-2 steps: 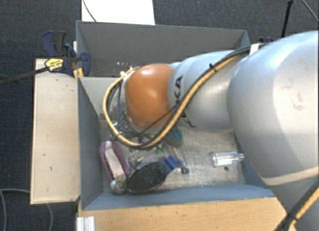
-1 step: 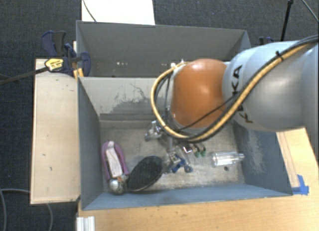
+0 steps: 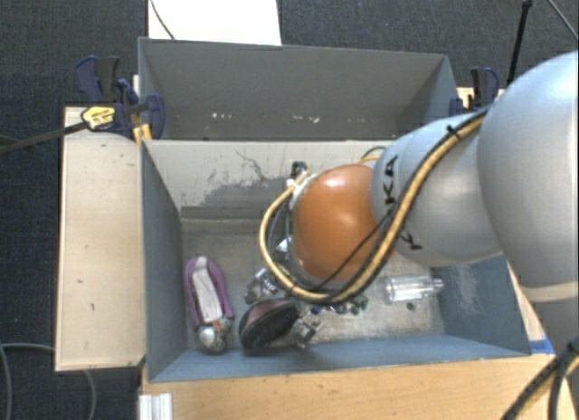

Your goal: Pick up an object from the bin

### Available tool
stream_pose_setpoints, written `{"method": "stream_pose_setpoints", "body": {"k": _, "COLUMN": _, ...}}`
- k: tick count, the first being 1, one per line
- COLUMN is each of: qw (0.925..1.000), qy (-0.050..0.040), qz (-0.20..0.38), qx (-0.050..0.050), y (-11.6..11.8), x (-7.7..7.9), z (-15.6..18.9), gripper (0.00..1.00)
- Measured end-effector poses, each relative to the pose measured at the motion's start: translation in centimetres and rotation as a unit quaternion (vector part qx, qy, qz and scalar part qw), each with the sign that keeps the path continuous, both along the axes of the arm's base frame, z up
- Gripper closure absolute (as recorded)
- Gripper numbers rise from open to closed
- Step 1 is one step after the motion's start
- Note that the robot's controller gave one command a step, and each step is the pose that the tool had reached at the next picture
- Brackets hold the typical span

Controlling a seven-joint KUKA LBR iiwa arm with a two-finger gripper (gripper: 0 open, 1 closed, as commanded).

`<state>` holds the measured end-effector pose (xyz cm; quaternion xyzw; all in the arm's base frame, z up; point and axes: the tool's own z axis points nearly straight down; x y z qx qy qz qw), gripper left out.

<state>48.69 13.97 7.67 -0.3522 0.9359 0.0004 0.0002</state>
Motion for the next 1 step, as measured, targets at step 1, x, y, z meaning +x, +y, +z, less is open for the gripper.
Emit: {"method": "stream_pose_setpoints", "body": {"k": 1, "qw": 1.0, "qy": -0.0055, "qz": -0.003, "qx": 0.002, "y": 0.05, "x": 0.38, "z": 0.43, "gripper": 1.0}}
